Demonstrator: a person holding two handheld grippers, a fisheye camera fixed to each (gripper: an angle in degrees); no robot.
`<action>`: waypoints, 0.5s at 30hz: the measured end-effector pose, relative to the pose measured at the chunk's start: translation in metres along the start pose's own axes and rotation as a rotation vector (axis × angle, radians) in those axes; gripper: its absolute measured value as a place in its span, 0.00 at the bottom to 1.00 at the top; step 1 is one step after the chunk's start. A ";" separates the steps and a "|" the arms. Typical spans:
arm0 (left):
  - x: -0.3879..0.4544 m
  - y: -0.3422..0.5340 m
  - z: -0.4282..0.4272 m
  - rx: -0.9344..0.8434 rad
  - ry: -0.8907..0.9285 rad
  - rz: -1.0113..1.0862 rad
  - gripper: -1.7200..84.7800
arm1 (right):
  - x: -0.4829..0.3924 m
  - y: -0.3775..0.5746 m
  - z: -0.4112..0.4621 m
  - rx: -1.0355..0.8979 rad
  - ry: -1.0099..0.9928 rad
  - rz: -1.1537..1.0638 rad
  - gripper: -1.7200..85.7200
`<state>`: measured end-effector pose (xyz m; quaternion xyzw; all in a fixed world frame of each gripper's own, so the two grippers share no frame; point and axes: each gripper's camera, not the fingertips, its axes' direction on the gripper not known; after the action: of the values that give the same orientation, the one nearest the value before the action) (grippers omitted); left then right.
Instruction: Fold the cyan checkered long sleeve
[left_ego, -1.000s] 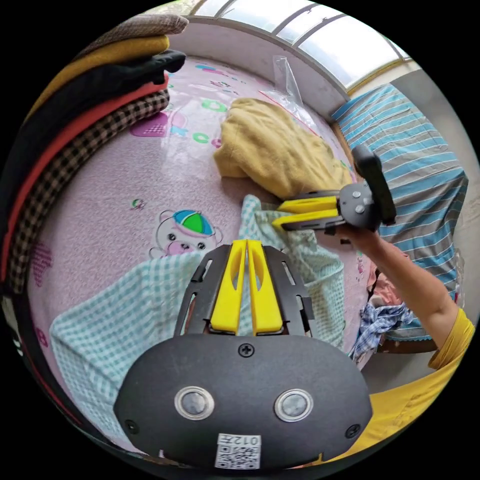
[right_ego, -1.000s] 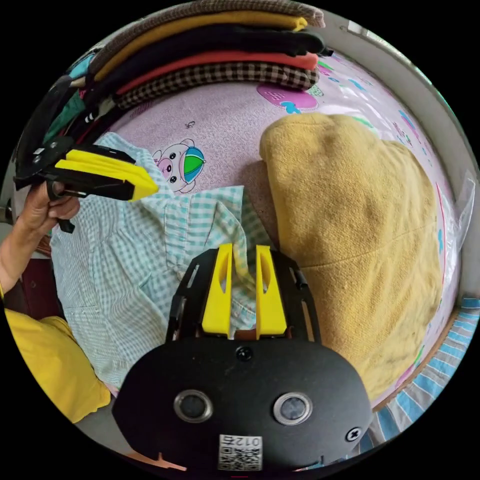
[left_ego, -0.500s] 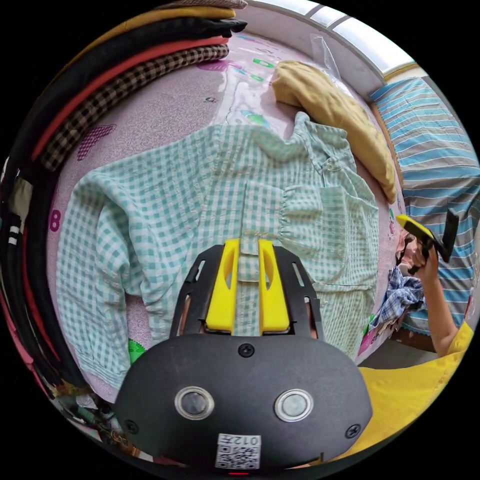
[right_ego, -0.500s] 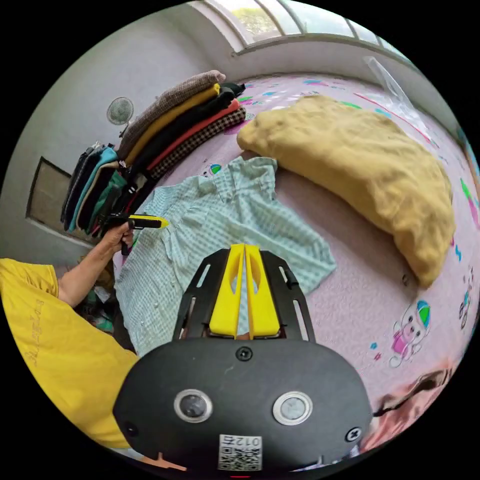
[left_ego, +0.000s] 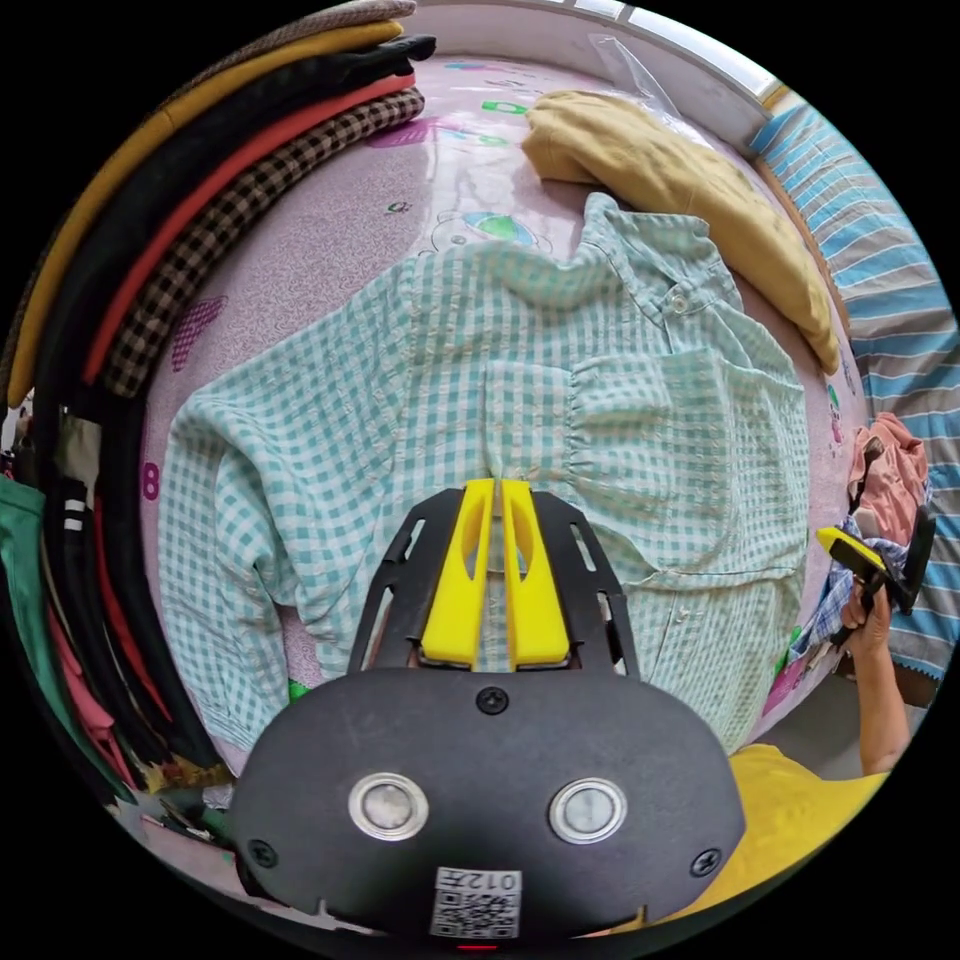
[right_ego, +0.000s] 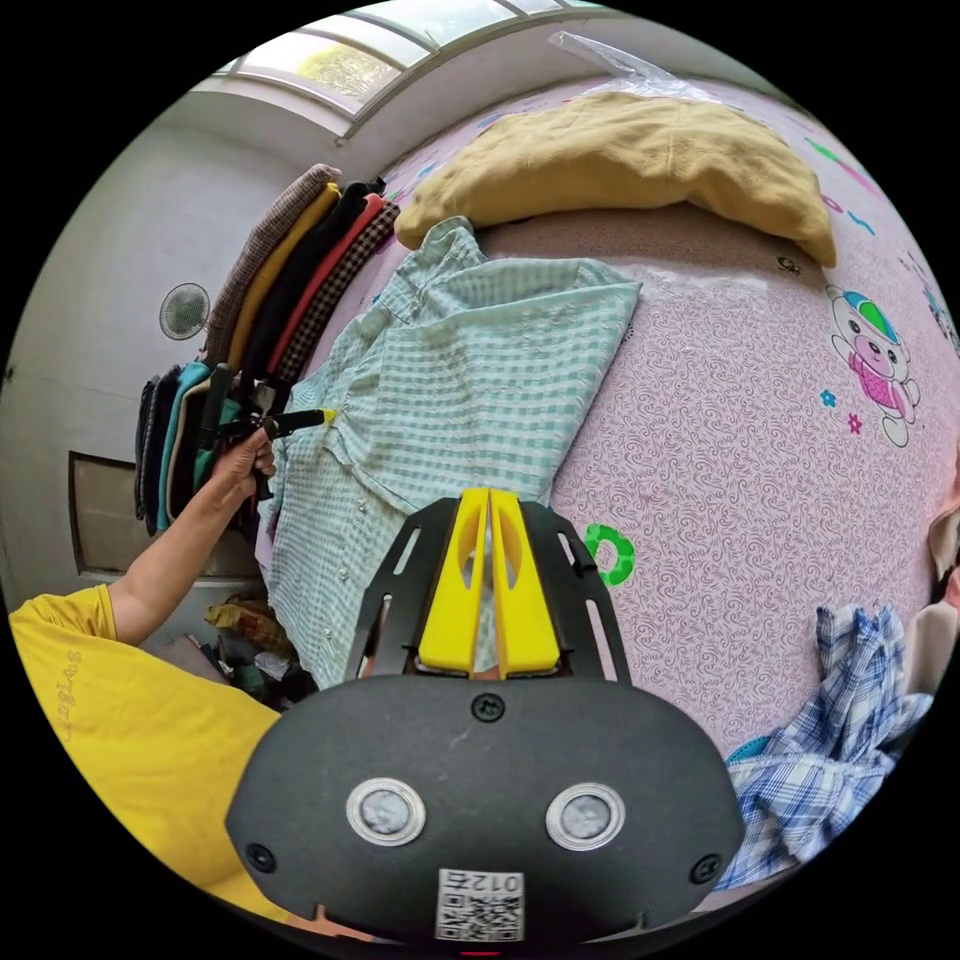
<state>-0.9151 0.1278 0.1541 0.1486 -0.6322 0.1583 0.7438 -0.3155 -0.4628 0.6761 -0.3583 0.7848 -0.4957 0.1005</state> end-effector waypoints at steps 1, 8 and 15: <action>0.008 -0.002 -0.009 0.008 -0.024 0.009 0.03 | 0.000 -0.001 -0.002 0.003 0.003 -0.001 0.03; 0.029 0.004 -0.096 0.169 0.026 -0.010 0.02 | -0.006 -0.006 -0.008 0.007 0.020 -0.008 0.03; 0.028 -0.017 -0.112 0.125 0.023 -0.086 0.02 | -0.023 -0.008 0.004 -0.011 0.029 -0.012 0.03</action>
<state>-0.8041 0.1612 0.1644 0.2197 -0.6056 0.1670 0.7464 -0.2930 -0.4529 0.6762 -0.3564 0.7865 -0.4973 0.0840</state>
